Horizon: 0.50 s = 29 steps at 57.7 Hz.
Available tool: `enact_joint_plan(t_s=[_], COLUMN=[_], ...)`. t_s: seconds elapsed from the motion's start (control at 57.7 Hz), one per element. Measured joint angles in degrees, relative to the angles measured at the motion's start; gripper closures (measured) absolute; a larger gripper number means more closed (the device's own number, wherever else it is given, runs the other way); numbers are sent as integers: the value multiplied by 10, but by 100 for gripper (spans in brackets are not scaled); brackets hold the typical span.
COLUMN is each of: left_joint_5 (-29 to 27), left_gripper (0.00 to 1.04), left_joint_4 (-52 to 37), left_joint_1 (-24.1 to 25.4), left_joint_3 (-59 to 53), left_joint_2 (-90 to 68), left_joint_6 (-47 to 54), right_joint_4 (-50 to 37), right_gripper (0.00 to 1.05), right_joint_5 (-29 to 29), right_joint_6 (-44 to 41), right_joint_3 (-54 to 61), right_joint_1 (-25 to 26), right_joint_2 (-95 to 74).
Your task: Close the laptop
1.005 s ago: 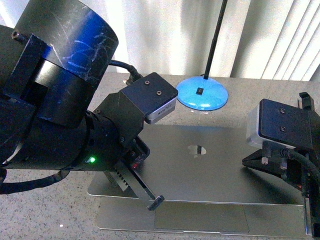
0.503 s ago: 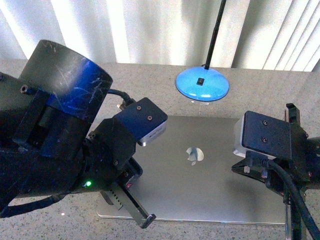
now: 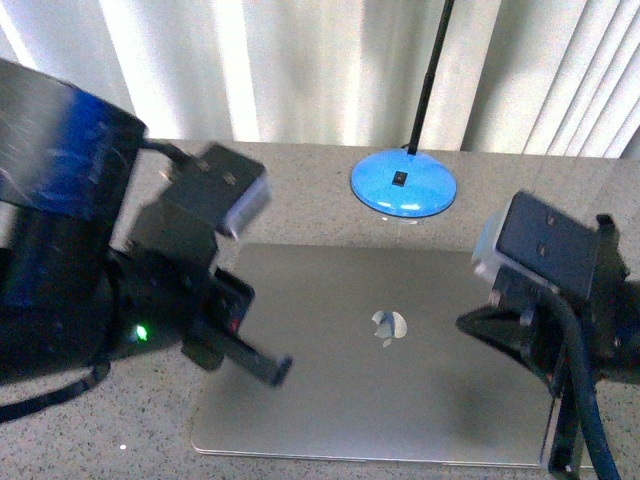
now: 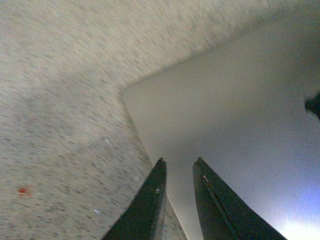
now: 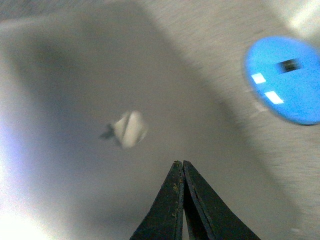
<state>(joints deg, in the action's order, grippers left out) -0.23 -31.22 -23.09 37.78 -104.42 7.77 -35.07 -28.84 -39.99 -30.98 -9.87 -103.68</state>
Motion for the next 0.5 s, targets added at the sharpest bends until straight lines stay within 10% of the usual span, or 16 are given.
enact_joint_plan(t_s=[0.381, 0.503], left_joint_5=[-3, -105], left_gripper=[31, 45], left_joint_4=[-8, -167], left_joint_1=[5, 0], left_joint_3=[-2, -46], left_joint_2=[12, -23], left_joint_6=[-50, -66], right_joint_4=[-50, -188], right_gripper=[55, 57], right_joint_5=[84, 218], right_joint_6=[363, 384], right_joint_3=[-13, 21], right_joint_1=[19, 5], right_joint_2=[81, 55])
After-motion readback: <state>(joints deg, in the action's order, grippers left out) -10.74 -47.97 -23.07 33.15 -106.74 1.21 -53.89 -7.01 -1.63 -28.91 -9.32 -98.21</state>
